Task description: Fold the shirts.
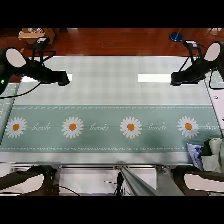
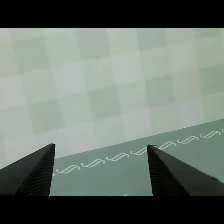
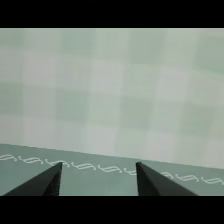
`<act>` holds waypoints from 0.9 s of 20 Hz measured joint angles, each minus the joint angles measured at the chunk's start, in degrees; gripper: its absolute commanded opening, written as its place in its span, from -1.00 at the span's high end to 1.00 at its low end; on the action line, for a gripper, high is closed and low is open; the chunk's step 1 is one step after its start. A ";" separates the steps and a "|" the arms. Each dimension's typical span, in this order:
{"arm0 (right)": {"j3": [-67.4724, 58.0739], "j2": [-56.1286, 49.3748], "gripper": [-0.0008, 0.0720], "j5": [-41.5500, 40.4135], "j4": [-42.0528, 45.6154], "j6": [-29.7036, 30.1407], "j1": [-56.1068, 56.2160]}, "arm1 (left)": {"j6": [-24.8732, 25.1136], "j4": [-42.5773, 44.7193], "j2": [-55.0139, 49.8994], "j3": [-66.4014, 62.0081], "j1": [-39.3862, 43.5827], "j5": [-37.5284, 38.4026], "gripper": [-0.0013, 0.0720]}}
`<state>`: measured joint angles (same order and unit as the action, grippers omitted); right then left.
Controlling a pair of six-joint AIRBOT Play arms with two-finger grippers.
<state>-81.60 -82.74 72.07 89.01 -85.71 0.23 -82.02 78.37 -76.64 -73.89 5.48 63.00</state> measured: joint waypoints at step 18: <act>-0.07 -0.22 -0.55 -1.81 -1.84 -0.24 0.94 | -2.25 3.69 -0.66 -0.66 2.03 0.50 -0.89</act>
<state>-81.67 -82.96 70.26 87.18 -85.95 1.17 -84.27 82.06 -77.30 -74.54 7.51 63.51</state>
